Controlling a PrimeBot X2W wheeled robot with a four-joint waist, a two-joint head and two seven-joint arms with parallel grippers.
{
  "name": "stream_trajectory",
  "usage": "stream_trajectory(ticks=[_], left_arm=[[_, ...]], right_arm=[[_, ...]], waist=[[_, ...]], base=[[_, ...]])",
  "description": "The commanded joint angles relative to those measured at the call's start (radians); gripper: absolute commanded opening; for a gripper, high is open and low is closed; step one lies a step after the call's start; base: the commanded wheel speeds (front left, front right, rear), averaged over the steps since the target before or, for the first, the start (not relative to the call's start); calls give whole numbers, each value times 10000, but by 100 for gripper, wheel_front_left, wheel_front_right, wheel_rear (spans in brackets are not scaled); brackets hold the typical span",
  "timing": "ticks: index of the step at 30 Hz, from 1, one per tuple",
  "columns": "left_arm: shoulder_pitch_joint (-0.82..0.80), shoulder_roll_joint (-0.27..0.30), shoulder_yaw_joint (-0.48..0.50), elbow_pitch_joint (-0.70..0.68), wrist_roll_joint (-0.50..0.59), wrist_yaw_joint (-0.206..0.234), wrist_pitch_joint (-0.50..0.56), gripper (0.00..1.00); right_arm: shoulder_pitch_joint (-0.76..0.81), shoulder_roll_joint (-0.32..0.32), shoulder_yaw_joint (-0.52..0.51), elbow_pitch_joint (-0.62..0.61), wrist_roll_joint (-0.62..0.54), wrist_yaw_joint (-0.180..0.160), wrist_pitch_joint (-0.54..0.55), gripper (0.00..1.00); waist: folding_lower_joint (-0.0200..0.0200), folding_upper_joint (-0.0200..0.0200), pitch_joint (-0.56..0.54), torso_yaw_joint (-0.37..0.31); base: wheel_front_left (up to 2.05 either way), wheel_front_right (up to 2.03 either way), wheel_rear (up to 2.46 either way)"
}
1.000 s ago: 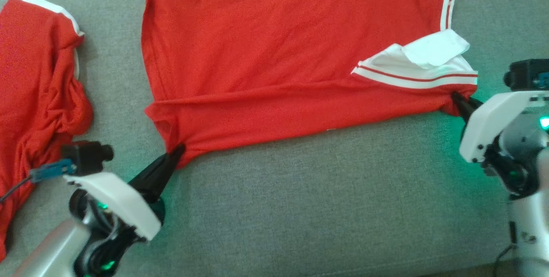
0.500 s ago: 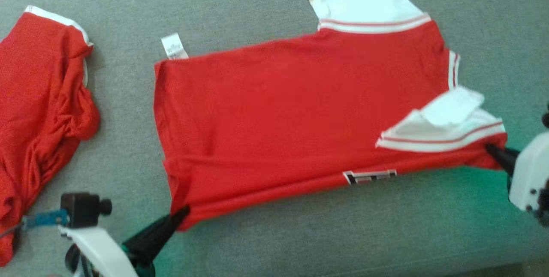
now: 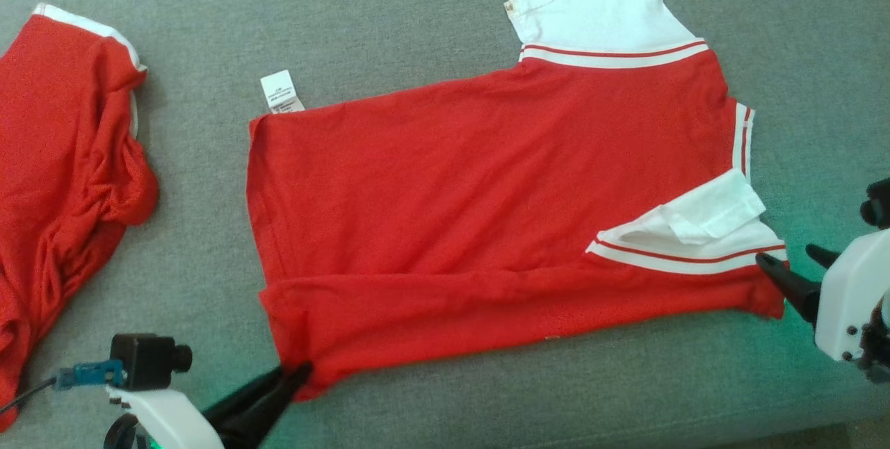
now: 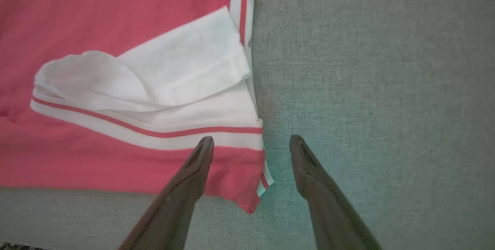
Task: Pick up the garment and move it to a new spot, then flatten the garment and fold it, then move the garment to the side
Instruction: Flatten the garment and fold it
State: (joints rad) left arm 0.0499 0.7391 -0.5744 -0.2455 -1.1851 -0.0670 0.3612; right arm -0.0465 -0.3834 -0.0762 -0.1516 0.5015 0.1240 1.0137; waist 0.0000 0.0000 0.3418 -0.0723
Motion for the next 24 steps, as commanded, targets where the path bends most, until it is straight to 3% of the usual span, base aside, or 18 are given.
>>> stream_trajectory(ticks=[1,8,11,14,18,24], left_arm=[[-231,222,398,-207,119,65,-86,100],[103,526,548,-570,428,378,-327,100],[16,893,1027,-794,850,797,-656,100],[-691,862,1563,-769,1426,1341,-1100,100],[-2410,80,1660,-206,2145,1777,-1419,100],[-4541,-1112,879,1225,2938,1711,-1221,100]], right_arm=[[-40,-422,60,-506,105,67,-115,100],[-374,-1011,-154,-1278,733,67,-212,100],[-1029,-1130,-287,-1697,781,67,-438,100],[-2125,-952,-167,-1636,146,67,-995,100],[-3956,-271,517,-557,-1110,67,-1871,100],[-6037,395,1537,1625,-2298,67,-2743,100]], waist=[[0,0,-24,-2],[0,0,-209,-29],[0,0,-23,9],[0,0,354,118],[0,0,991,371],[0,0,1675,809]], base=[[0,0,0],[0,0,0],[0,0,0],[0,0,0],[0,0,0],[0,0,0]])
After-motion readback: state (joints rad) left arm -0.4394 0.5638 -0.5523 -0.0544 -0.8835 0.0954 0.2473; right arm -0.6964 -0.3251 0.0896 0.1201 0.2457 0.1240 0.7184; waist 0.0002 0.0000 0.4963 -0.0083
